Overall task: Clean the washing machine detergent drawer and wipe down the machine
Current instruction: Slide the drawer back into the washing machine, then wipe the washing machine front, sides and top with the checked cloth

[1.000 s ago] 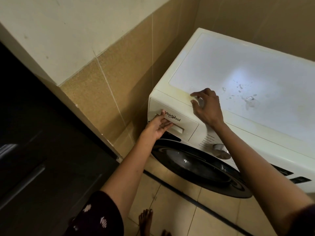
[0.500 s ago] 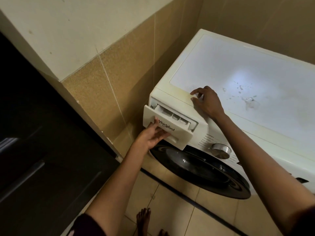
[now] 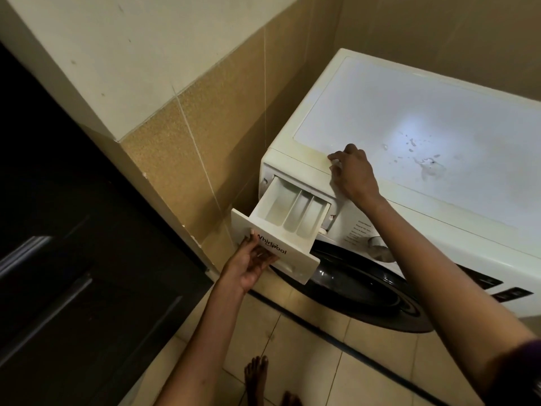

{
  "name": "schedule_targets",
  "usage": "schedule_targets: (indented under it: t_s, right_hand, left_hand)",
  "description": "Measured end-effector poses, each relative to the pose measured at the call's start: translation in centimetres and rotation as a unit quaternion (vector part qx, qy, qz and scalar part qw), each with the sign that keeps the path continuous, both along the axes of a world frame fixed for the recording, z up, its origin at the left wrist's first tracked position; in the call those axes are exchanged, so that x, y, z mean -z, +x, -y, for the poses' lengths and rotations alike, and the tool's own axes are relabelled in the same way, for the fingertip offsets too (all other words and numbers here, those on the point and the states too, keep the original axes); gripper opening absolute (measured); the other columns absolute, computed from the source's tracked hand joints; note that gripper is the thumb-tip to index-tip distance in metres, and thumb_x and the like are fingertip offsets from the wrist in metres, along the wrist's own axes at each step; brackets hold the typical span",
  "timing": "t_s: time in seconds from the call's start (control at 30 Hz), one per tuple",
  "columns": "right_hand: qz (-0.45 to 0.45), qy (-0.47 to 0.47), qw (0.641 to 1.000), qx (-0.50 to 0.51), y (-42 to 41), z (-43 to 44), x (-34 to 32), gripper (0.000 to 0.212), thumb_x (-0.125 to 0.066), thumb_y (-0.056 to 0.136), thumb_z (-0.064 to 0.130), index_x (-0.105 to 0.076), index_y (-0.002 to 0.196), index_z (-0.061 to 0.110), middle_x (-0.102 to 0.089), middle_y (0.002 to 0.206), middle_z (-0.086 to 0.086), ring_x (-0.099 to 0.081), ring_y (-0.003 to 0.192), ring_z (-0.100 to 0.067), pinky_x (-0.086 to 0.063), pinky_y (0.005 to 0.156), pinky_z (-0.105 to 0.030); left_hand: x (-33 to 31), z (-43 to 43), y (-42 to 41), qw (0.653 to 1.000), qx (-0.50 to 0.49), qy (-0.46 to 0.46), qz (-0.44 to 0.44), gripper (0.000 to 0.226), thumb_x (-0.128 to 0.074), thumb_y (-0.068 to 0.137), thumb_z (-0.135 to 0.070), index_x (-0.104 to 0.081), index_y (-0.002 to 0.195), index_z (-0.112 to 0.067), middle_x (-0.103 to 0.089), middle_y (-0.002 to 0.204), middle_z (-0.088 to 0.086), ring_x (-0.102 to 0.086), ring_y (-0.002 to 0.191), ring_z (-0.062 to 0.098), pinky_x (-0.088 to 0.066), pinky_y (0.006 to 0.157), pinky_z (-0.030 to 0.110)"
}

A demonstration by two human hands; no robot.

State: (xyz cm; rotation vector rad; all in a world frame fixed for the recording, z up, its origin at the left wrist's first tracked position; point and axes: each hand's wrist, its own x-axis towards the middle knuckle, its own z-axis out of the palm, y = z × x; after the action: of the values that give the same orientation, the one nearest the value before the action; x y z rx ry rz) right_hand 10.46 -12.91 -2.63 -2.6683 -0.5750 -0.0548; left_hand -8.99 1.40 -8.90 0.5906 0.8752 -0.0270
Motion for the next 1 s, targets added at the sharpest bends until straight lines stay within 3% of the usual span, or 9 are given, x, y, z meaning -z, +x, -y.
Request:
schedule_targets:
  t_s: [0.23, 0.37, 0.47, 0.6, 0.67, 0.77, 0.83, 0.9, 1.0]
  right_hand:
    - [-0.008, -0.010, 1.000, 0.012, 0.5, -0.5, -0.3, 0.030, -0.047, 0.092, 0.005, -0.061, 0.119, 0.003, -0.053, 0.111, -0.016, -0.046, 0.112, -0.030, -0.040, 0.083, -0.032]
    - [-0.010, -0.005, 1.000, 0.021, 0.5, -0.5, -0.3, 0.030, -0.048, 0.092, 0.005, -0.062, 0.119, 0.003, -0.054, 0.111, -0.016, -0.046, 0.113, -0.030, -0.040, 0.083, -0.032]
    - [-0.011, -0.005, 1.000, 0.018, 0.5, -0.6, -0.1, 0.030, -0.046, 0.093, 0.006, -0.061, 0.119, 0.003, -0.053, 0.110, -0.015, -0.046, 0.113, -0.029, -0.037, 0.081, -0.028]
    - [-0.018, 0.012, 0.999, 0.030, 1.1, -0.5, 0.3, 0.029, -0.048, 0.092, 0.004, -0.061, 0.117, 0.004, -0.053, 0.110, -0.011, -0.049, 0.108, -0.022, -0.029, 0.073, -0.017]
    - [-0.016, 0.026, 0.999, 0.040, 1.1, -0.6, 0.4, 0.027, -0.047, 0.092, 0.004, -0.062, 0.115, 0.003, -0.054, 0.109, -0.010, -0.050, 0.106, -0.020, -0.027, 0.071, -0.015]
    - [-0.012, 0.028, 0.999, 0.042, 0.9, -0.8, 0.2, 0.027, -0.045, 0.092, 0.003, -0.062, 0.113, 0.000, -0.055, 0.110, -0.012, -0.048, 0.112, -0.025, -0.035, 0.077, -0.023]
    - [-0.013, 0.022, 0.999, 0.037, 0.7, -0.9, 0.1, 0.028, -0.045, 0.091, 0.002, -0.061, 0.114, 0.000, -0.055, 0.112, -0.013, -0.048, 0.113, -0.027, -0.041, 0.083, -0.030]
    - [-0.016, 0.010, 0.999, 0.030, 0.7, -0.8, -0.1, 0.029, -0.046, 0.092, 0.004, -0.061, 0.116, 0.001, -0.054, 0.112, -0.013, -0.048, 0.113, -0.027, -0.042, 0.083, -0.031]
    - [-0.049, 0.019, 0.998, 0.032, 0.8, -0.5, -0.8, 0.029, -0.049, 0.090, 0.007, -0.061, 0.117, 0.006, -0.053, 0.113, -0.011, -0.048, 0.112, -0.027, -0.041, 0.084, -0.031]
  left_hand:
    - [0.3, 0.1, 0.7, 1.000, -0.002, 0.009, -0.005, 0.034, -0.047, 0.094, -0.013, -0.044, 0.127, -0.003, -0.058, 0.088, 0.013, -0.056, 0.081, 0.026, -0.036, 0.097, 0.058]
    - [0.5, 0.4, 3.5, 1.000, 0.020, 0.020, 0.004, 0.041, -0.050, 0.092, -0.020, -0.043, 0.131, -0.007, -0.060, 0.097, 0.013, -0.056, 0.096, 0.030, -0.047, 0.087, 0.051]
    - [-0.1, 0.7, 7.5, 0.999, 0.026, 0.027, 0.010, 0.038, -0.051, 0.092, -0.024, -0.045, 0.126, -0.008, -0.060, 0.093, 0.012, -0.055, 0.109, 0.035, -0.049, 0.082, 0.047]
    - [-1.0, 1.3, 11.8, 0.999, 0.031, 0.040, 0.015, 0.031, -0.052, 0.091, -0.029, -0.047, 0.114, -0.009, -0.059, 0.087, 0.010, -0.060, 0.085, 0.027, -0.053, 0.071, 0.044]
    - [-1.1, 1.5, 12.7, 0.999, 0.026, 0.043, 0.007, 0.032, -0.054, 0.090, -0.029, -0.048, 0.113, -0.008, -0.060, 0.087, 0.011, -0.059, 0.089, 0.028, -0.055, 0.070, 0.042]
    - [-1.0, 1.3, 12.6, 0.999, 0.029, 0.045, -0.004, 0.031, -0.055, 0.089, -0.029, -0.050, 0.107, -0.004, -0.062, 0.093, 0.012, -0.057, 0.097, 0.030, -0.054, 0.076, 0.042]
    - [-1.0, 1.1, 12.2, 0.997, 0.044, 0.056, -0.018, 0.029, -0.058, 0.087, -0.032, -0.054, 0.097, -0.005, -0.063, 0.093, 0.013, -0.061, 0.090, 0.027, -0.059, 0.064, 0.035]
    - [-1.7, 0.9, 11.9, 0.992, 0.067, 0.099, -0.050, 0.031, -0.062, 0.085, -0.035, -0.055, 0.091, -0.005, -0.063, 0.085, 0.012, -0.061, 0.075, 0.022, -0.058, 0.056, 0.030]
    - [-3.0, 0.4, 11.5, 0.949, 0.154, 0.247, -0.119, 0.040, -0.065, 0.085, -0.036, -0.057, 0.109, -0.006, -0.061, 0.091, 0.010, -0.057, 0.075, 0.024, -0.053, 0.062, 0.034]
